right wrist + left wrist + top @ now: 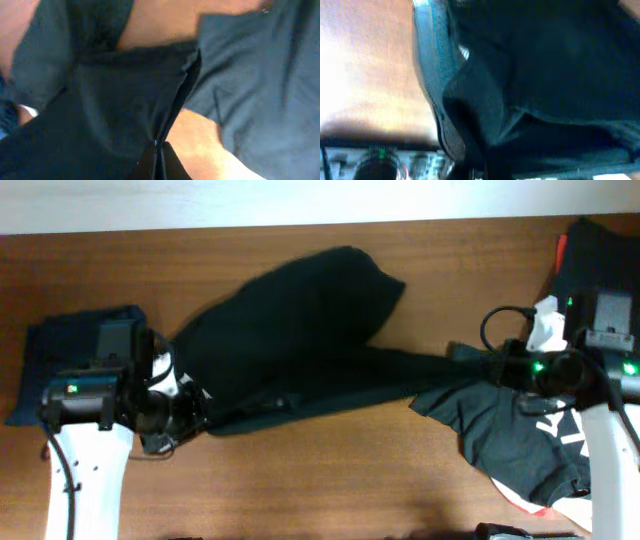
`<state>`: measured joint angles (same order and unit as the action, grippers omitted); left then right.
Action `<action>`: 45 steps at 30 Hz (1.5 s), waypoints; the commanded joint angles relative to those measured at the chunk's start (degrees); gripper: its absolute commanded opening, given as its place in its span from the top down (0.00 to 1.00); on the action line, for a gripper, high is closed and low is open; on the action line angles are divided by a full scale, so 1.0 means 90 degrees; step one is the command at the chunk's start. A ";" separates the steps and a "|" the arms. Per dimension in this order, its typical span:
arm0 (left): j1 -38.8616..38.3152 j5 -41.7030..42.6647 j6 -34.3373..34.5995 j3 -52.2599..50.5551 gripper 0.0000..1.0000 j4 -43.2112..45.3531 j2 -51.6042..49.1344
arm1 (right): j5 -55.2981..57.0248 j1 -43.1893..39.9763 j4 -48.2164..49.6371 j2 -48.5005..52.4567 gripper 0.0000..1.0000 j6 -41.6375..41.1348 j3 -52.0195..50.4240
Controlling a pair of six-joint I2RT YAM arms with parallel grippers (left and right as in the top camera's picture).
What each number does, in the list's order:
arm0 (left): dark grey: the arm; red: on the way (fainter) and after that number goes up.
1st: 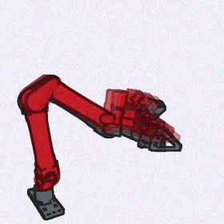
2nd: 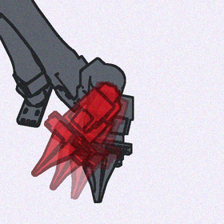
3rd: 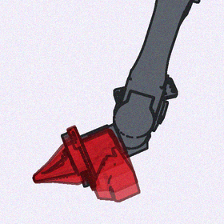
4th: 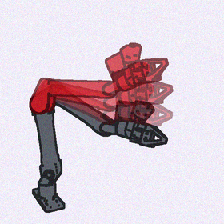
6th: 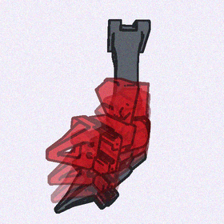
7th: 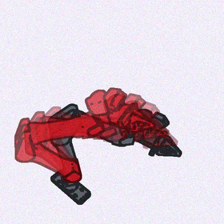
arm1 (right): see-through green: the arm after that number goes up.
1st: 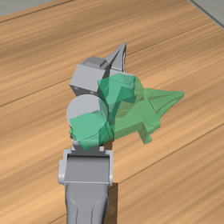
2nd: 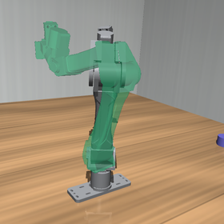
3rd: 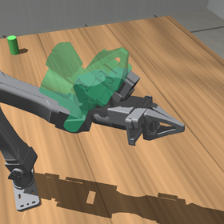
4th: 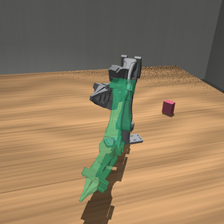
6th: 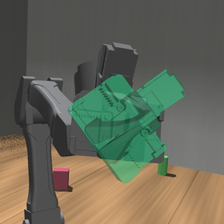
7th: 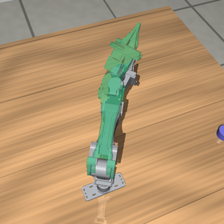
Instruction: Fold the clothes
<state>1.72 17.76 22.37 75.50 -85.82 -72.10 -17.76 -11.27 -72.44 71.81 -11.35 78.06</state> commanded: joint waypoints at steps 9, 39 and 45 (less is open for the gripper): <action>0.0075 -0.0143 0.0901 -0.0172 1.00 0.0491 0.0425 | 0.0189 0.0141 0.2072 0.0284 0.96 0.0243 0.0291; 0.1217 -0.1729 0.2239 -0.0894 0.01 0.2664 -0.1054 | 0.1001 0.2217 0.4121 0.4090 0.01 0.0214 0.0294; 0.0850 -0.0699 0.1574 -0.3026 0.01 0.3451 -0.1122 | 0.1001 0.1955 0.2042 0.4090 0.01 0.0214 0.0291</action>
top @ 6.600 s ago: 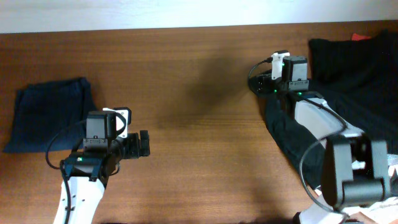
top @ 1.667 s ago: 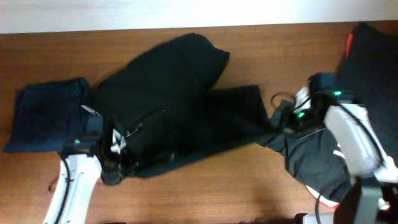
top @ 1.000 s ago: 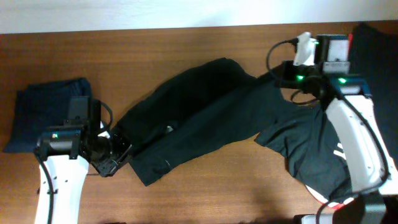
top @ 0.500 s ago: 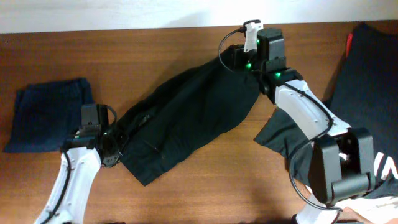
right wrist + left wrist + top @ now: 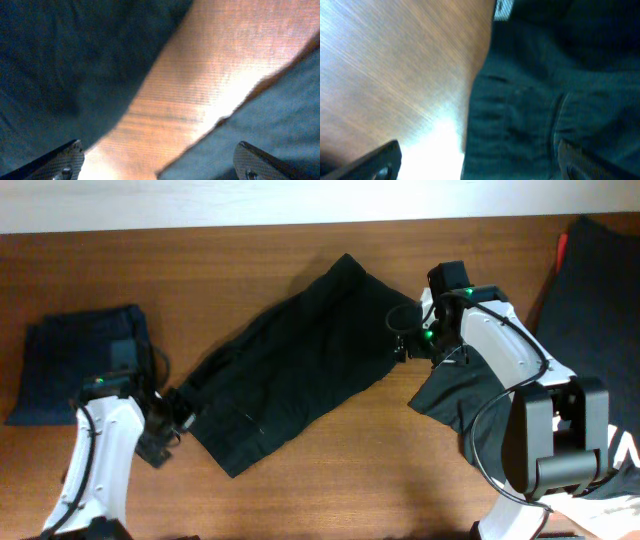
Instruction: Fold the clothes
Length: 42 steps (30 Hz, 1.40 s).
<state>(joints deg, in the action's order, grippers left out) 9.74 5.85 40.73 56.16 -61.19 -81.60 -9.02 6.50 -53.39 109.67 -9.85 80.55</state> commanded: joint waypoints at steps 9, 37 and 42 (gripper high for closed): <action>-0.0306 0.1712 -0.0478 -0.2268 0.57 0.3424 -0.0223 | -0.0051 -0.0019 -0.0226 -0.0117 0.01 0.0041 0.0015; -0.0452 0.0372 -0.1052 -0.2278 0.37 0.3096 -0.0231 | -0.0046 -0.0019 -0.0187 -0.0117 0.01 0.0046 0.0017; -0.0459 0.0398 -0.1037 -0.2285 0.35 0.3186 -0.0311 | -0.0046 -0.0019 -0.0189 -0.0117 0.01 0.0046 0.0017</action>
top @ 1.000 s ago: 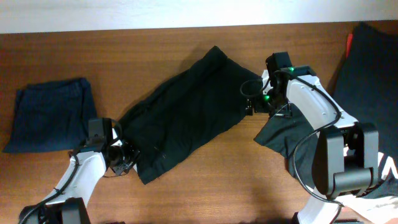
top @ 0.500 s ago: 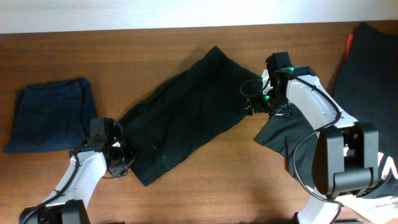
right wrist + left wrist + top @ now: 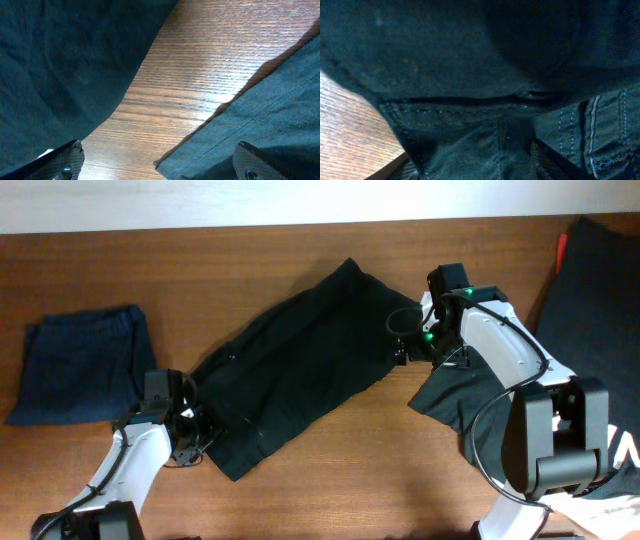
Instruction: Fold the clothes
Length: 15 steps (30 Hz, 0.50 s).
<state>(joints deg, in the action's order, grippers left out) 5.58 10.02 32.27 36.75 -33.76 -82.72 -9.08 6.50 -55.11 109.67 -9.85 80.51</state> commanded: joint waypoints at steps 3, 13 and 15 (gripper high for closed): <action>-0.0056 0.0520 -0.0100 -0.0129 0.50 0.0729 -0.1139 | -0.0039 -0.0019 -0.0005 -0.0117 0.01 0.0046 0.0022; -0.0160 -0.0311 -0.1117 0.2586 1.00 -0.2693 -0.0692 | -0.0964 0.0019 -0.0163 -0.0124 0.27 0.0867 0.0464; -0.0243 -0.0311 -0.1263 0.3128 1.00 -0.3497 -0.0313 | -0.2152 0.0228 -0.0165 -0.0124 0.61 0.1537 0.0748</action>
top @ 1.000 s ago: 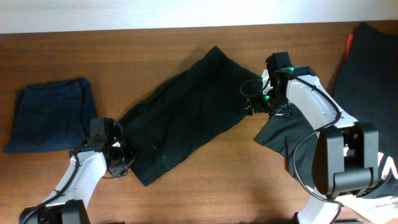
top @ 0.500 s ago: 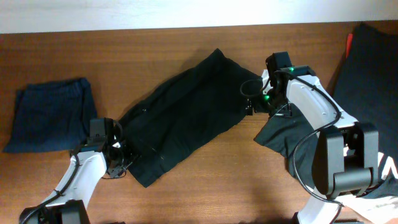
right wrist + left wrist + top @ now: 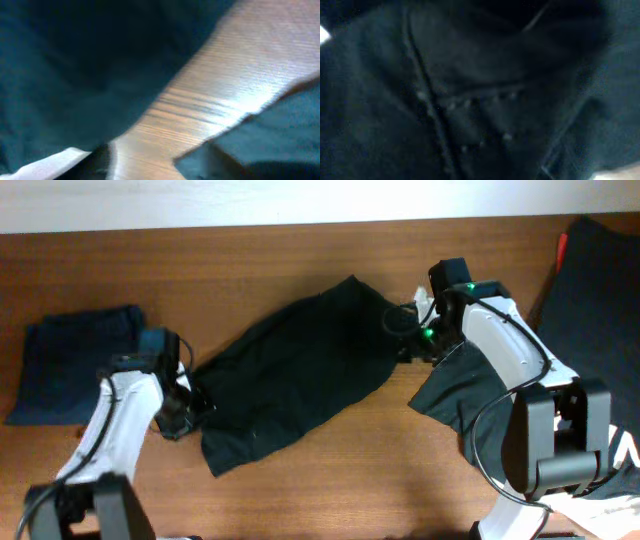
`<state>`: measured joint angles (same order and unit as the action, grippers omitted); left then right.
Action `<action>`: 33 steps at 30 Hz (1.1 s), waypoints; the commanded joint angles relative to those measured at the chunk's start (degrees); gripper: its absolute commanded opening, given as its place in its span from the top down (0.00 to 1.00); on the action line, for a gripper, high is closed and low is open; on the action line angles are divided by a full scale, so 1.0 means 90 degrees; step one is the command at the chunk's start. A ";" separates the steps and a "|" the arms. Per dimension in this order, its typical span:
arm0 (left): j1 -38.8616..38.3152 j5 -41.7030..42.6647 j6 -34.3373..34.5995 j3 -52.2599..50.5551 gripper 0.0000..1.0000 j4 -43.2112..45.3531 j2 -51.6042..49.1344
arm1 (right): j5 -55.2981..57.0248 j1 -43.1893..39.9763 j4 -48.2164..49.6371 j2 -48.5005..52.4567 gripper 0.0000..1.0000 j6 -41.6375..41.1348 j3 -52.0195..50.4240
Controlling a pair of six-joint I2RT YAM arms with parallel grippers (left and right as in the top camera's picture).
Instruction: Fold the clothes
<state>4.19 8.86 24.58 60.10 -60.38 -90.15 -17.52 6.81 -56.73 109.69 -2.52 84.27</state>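
Note:
A black pair of trousers [image 3: 300, 375] lies slantwise across the middle of the table, one end low at the left, the other high at the right. My left gripper [image 3: 186, 406] is at its lower left end. The left wrist view shows only dark stitched cloth [image 3: 470, 100], blurred, with no fingers visible. My right gripper [image 3: 408, 343] is at the upper right end of the trousers. In the blurred right wrist view the black cloth [image 3: 75, 60] fills the upper left, and bare wood shows between its two spread fingers.
A folded navy garment [image 3: 72, 362] lies at the far left. A dark grey shirt [image 3: 470, 415] is spread beside the right arm. More black clothing [image 3: 600, 270] is piled at the right edge. The table [image 3: 330, 490] is brown wood.
My left arm has shifted up and left, its gripper still on the trousers' lower left end, which now lies a little further left. The right gripper has edged toward the black cloth.
At first both grippers held the black trousers stretched between them. Then the trousers lay slantwise on the table, with both grippers open beside their ends. The left gripper then came onto the lower left end, and it is now pressed close into the cloth there.

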 commanded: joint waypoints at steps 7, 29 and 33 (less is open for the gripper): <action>-0.0121 -0.0321 -0.0697 0.1144 1.00 -0.1455 0.1695 | -0.1508 0.2290 0.1134 0.0291 0.96 0.0731 0.0153; -0.0155 0.0554 -0.0498 0.1982 0.99 -0.0828 0.0716 | 0.0476 0.1183 0.1047 0.1093 0.92 0.0148 0.0240; -0.0695 0.0857 -0.0430 0.1982 0.98 0.0204 0.0165 | 0.0474 0.1285 0.1586 0.1093 0.92 0.0228 -0.0585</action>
<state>0.86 12.27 19.66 76.53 -62.39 -86.83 -14.15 17.74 -42.70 119.52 -1.17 82.30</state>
